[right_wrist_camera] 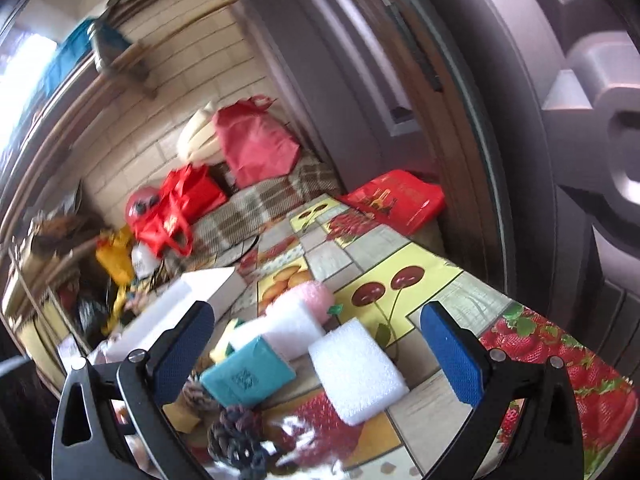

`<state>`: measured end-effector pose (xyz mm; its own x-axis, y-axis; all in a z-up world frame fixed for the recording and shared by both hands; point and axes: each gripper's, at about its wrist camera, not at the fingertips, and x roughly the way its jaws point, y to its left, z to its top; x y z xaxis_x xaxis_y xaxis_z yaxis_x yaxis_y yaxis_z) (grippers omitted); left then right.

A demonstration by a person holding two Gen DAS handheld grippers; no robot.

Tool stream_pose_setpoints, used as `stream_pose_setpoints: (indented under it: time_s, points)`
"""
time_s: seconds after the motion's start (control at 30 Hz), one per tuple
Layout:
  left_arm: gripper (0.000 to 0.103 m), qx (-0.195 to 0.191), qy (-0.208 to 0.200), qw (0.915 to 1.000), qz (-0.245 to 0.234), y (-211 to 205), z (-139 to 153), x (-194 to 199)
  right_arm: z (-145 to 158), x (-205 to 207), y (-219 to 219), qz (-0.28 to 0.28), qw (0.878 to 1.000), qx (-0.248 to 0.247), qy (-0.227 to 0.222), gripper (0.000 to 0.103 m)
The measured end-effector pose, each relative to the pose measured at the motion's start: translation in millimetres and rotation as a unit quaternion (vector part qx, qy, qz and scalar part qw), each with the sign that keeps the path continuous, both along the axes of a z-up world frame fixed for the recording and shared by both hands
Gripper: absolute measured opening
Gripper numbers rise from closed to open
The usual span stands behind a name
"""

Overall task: Organize soft objects
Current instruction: 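Grasp the white glove with the left tool while the right tool grasps the knotted rope toy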

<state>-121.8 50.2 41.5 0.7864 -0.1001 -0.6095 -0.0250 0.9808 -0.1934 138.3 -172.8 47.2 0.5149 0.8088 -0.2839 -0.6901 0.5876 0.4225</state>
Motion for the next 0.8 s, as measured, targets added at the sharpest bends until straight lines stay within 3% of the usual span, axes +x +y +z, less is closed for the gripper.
stream_pose_setpoints:
  time_s: [0.2,0.27,0.37,0.47,0.57,0.73,0.8]
  points:
    - [0.103,0.031,0.007,0.9950,0.095,48.7,0.9,-38.1,-1.5,-7.8,13.1,0.023,0.999,-0.045,-0.013,0.103]
    - [0.103,0.037,0.021,0.9937,0.104,56.5,-1.2,-38.0,-1.8,-13.1,18.3,0.035,0.997,-0.063,-0.019,0.103]
    - [0.102,0.014,0.030,0.9950,0.095,59.2,-6.4,-33.8,-2.6,-24.9,32.3,0.066,0.992,-0.101,-0.039,0.103]
    - [0.102,0.005,0.052,0.9960,0.072,50.3,-16.9,-21.6,-8.7,-43.2,53.6,0.127,0.979,-0.152,-0.056,0.103]
    - [0.102,0.038,0.086,0.9941,0.055,34.5,-27.8,-3.7,-16.6,-57.5,79.6,0.164,0.959,-0.217,-0.076,0.103]
    - [0.102,0.043,0.116,0.9909,0.052,36.5,-36.8,26.5,-29.4,-64.6,110.1,0.170,0.932,-0.303,-0.106,0.102]
    - [0.095,0.050,0.125,0.9897,0.051,37.9,-41.9,34.0,-35.2,-66.6,117.6,0.181,0.923,-0.321,-0.106,0.086]
